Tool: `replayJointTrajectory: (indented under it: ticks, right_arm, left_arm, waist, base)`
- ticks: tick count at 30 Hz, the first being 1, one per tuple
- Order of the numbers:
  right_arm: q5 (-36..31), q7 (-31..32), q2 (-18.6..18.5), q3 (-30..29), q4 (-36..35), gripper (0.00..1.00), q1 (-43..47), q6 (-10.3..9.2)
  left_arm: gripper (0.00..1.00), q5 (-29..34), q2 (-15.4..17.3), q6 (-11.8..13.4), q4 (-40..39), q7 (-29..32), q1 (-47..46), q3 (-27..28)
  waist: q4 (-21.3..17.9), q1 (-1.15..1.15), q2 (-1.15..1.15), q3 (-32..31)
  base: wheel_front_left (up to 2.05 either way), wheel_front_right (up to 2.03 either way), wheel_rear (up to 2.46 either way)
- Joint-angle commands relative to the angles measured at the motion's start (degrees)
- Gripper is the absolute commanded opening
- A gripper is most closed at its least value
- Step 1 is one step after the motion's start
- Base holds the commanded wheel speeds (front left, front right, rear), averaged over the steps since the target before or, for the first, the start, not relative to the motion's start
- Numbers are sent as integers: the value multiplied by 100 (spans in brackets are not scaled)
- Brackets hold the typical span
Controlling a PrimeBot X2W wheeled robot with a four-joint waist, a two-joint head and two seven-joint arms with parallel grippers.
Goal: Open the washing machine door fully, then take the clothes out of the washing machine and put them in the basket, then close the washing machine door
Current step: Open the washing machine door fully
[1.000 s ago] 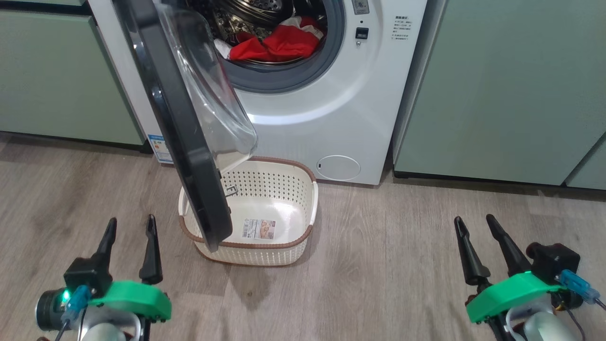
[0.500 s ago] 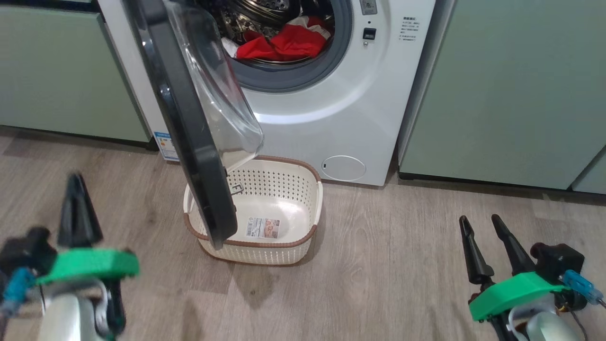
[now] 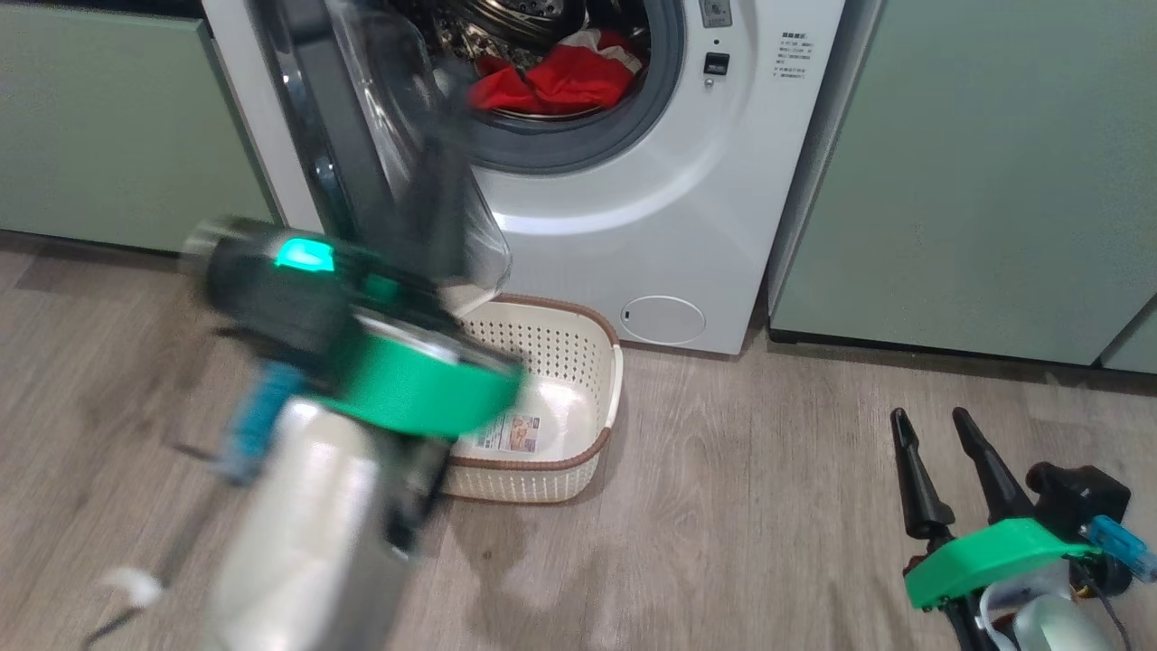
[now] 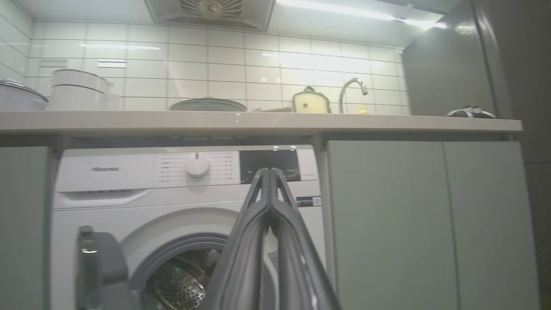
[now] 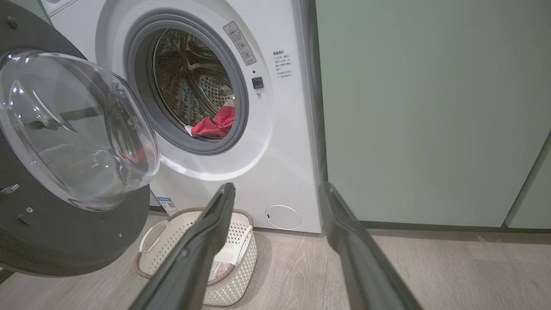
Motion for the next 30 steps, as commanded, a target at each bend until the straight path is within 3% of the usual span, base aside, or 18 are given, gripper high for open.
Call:
replayJointTrajectory:
  ticks: [1, 6, 12, 21, 30]
  right_arm:
    - [9, -53, -23, 60, -162, 100, -58, -3]
    - [-5, -53, -14, 21, -209, 100, -85, -3]
    - [-24, -53, -10, -2, -232, 100, -93, -3]
    - [-22, -53, -24, 16, -217, 100, -102, -3]
    - [-36, -53, -34, 53, -206, 100, -60, -3]
  left_arm:
    - [0, -26, 70, 37, -179, 79, -190, -95]
    - [0, -228, 70, 142, 216, 171, 90, -1462]
    - [0, -501, 70, 422, 1383, -149, 479, -2107]
    - [0, -851, 83, 761, 3386, -754, 376, -1531]
    - [0, -984, 134, 780, 3909, -838, 157, -663]
  waist:
    - [-10, 0, 0, 20]
    - [-41, 0, 0, 99]
    - [-86, 0, 0, 151]
    - [-126, 0, 0, 168]
    - [-48, 0, 0, 154]
  base:
    - [0, 0, 0]
    - [0, 0, 0]
    - [0, 0, 0]
    - [0, 0, 0]
    - [0, 0, 0]
